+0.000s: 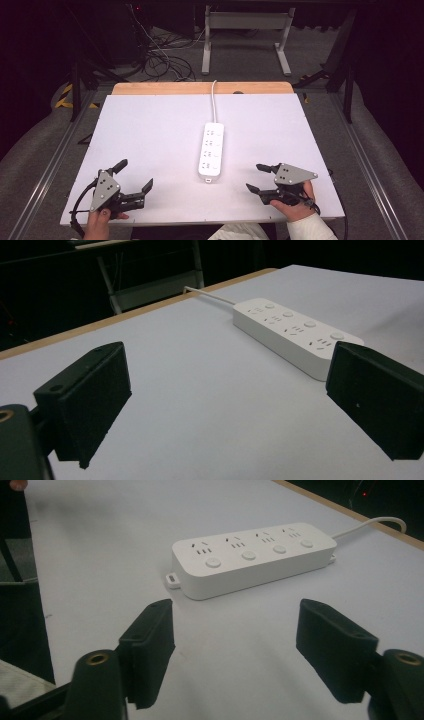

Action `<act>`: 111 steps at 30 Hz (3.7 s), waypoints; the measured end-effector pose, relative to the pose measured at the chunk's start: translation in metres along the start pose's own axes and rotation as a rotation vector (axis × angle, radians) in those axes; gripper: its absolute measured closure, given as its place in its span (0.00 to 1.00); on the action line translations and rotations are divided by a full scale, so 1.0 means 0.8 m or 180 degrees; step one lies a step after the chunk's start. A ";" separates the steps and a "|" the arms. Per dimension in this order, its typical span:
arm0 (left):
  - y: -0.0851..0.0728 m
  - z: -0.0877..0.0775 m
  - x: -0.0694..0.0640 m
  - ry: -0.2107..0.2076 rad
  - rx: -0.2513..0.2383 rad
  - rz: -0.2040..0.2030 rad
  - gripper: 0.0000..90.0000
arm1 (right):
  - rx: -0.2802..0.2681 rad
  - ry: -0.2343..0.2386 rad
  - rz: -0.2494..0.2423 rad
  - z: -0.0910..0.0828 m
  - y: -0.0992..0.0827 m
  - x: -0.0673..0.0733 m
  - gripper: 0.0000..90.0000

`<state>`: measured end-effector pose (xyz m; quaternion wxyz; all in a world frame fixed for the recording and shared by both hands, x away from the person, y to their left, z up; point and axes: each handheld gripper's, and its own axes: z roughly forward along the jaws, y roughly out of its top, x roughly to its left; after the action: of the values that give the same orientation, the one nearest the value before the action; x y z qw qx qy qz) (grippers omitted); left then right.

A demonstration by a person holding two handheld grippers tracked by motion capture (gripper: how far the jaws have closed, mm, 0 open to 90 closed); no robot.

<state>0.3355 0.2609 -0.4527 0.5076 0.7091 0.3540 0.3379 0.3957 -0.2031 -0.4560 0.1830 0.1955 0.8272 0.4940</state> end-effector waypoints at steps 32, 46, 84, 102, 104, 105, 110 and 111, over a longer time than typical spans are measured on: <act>0.002 -0.001 -0.011 0.0135 0.0011 0.0232 0.04 | 0.0161 -0.0044 -0.0086 -0.007 0.009 -0.001 0.51; 0.002 -0.001 -0.010 0.0144 0.0024 0.0208 0.04 | 0.0181 0.0203 -0.0092 0.022 0.059 -0.007 0.59; 0.003 -0.002 -0.008 0.0200 0.0020 0.0208 0.04 | 0.0152 0.0429 0.0048 0.080 0.104 -0.005 1.00; 0.002 -0.002 -0.010 0.0172 0.0030 0.0218 0.04 | 0.0584 0.0383 0.0137 0.130 0.091 -0.007 1.00; 0.003 -0.002 -0.010 0.0170 0.0030 0.0219 0.04 | 0.0629 0.0399 0.0134 0.135 0.088 -0.007 1.00; 0.002 -0.002 -0.010 0.0170 0.0031 0.0219 0.04 | 0.0665 0.0424 0.0120 0.139 0.086 -0.006 1.00; 0.002 -0.002 -0.010 0.0161 0.0030 0.0213 0.04 | 0.0737 0.0419 0.0083 0.148 0.082 -0.004 1.00; 0.002 -0.002 -0.010 0.0162 0.0031 0.0214 0.04 | 0.0756 0.0406 0.0073 0.149 0.081 -0.004 1.00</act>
<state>0.3301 0.2544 -0.4513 0.4833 0.7143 0.3444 0.3709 0.4666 -0.0877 -0.4513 0.0999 0.1934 0.8875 0.4061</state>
